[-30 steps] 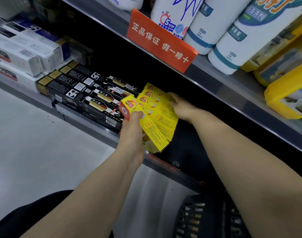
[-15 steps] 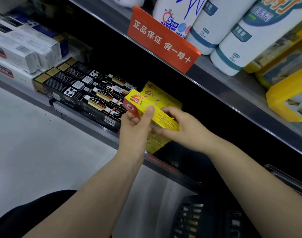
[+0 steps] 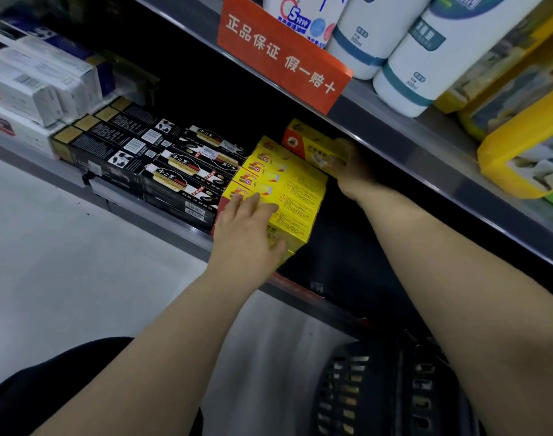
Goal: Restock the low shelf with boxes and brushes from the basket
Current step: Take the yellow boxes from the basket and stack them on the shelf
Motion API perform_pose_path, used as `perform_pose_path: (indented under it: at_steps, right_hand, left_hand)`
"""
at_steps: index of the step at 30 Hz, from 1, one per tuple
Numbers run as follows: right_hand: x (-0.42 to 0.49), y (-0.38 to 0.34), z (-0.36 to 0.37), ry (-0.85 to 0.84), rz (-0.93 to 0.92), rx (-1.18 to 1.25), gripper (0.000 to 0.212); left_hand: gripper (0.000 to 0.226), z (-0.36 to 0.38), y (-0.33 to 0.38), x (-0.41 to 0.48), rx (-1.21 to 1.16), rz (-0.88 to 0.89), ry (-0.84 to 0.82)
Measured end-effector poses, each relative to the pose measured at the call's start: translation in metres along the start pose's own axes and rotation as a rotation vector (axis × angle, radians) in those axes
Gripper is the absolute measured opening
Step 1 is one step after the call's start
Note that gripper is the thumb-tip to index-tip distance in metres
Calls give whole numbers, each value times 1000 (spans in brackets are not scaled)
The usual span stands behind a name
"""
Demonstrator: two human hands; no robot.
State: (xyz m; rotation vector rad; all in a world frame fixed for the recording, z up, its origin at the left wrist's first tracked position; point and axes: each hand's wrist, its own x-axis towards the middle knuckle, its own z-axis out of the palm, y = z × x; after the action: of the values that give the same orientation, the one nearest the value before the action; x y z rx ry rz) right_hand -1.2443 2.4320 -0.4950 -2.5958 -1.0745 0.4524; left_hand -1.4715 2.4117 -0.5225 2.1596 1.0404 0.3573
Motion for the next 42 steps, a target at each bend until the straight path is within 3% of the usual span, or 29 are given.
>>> perform_pose_path:
  at_steps: [3, 8, 24, 30, 35, 42]
  right_hand:
    - [7, -10, 15, -93, -62, 85, 43]
    - [8, -11, 24, -252, 11, 172, 48]
    - [11, -2, 27, -206, 21, 125, 49]
    - [0, -8, 25, -158, 126, 119, 62]
    - [-36, -3, -2, -163, 129, 32, 49]
    - [-147, 27, -63, -195, -70, 280, 26]
  left_hand:
    - [54, 5, -1, 0, 50, -1, -32]
    - [53, 8, -1, 2, 13, -21, -12]
    - [54, 10, 1, 1, -5, -27, -24]
    - [58, 2, 7, 1, -49, -33, -19]
    - [52, -6, 22, -2, -137, 34, -14]
    - [32, -18, 72, -19, -417, 164, -50]
